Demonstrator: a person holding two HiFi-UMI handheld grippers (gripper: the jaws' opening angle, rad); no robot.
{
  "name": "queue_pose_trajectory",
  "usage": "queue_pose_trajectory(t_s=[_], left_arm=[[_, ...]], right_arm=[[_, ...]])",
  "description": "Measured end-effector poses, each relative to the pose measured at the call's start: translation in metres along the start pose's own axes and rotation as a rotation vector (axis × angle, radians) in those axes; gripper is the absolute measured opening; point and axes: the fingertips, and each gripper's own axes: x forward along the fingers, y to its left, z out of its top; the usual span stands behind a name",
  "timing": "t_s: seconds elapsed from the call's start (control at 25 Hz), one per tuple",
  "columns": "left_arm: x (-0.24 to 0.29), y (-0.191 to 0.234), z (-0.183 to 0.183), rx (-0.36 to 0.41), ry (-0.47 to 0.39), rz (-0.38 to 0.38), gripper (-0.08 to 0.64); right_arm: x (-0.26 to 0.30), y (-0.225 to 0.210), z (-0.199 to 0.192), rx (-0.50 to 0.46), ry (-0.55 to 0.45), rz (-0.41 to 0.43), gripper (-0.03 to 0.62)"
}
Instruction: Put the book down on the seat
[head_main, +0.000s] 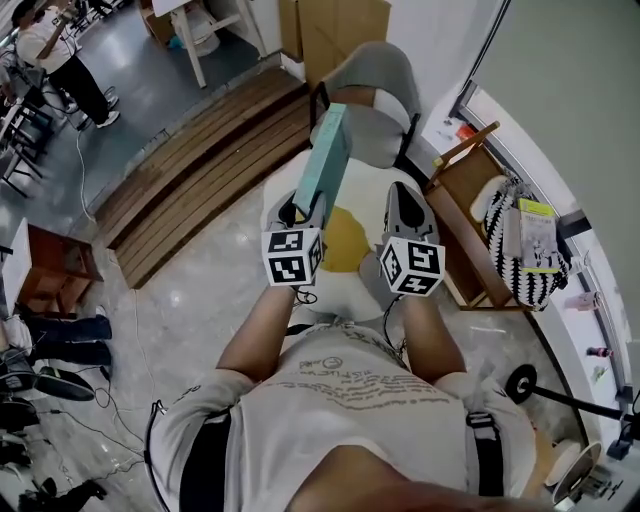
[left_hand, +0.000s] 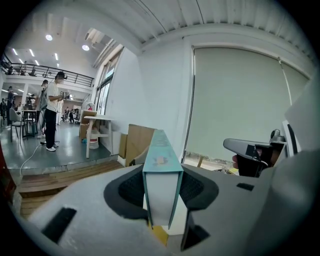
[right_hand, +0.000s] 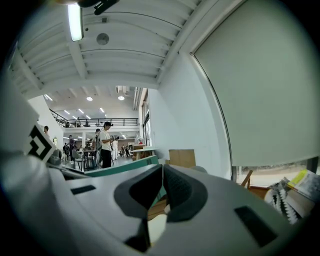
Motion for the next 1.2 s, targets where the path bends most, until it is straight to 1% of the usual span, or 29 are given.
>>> queue_pose_trajectory(t_s=[0.12,0.28,0.36,0.56,0.76,0.88,1.0,1.2], left_arm=[[0.010,0.001,0.002,-0.004,0.005,-0.014,0.175],[0.026,0.008,-0.007,-0.009,0.042,-0.038,0.175],[0.032,0.012,-0.008,-0.012,0.056,-0.059,0.175],[0.044,0.019,-0.008,0.008,0.086,-0.118,0.175],[0.056,0.010,-0.014,0.021,0.107,-0.180,0.175],[0.062,0.010,-0.019,0.009,0.128,-0.208,0.175],[0.070,0.015,-0.027,-0.011,0.152,-0.214,0.175],[0.081,0.018,-0.056,-0.088,0.211,-0.219,0.175]], right_arm=[[0.007,-0.005,-0.001,0.003,0.005,-0.015,0.029],[0.016,-0.006,-0.007,-0.002,0.022,-0.033,0.029],[0.021,-0.006,-0.004,-0.011,0.011,-0.049,0.029],[0.026,-0.005,-0.006,-0.007,0.007,-0.101,0.029],[0.021,-0.010,-0.015,-0.007,0.021,-0.137,0.029],[0.019,-0.014,-0.017,-0.001,0.032,-0.164,0.029],[0.016,-0.019,-0.027,0.003,0.055,-0.187,0.029],[0.009,-0.029,-0.060,0.002,0.130,-0.223,0.029]])
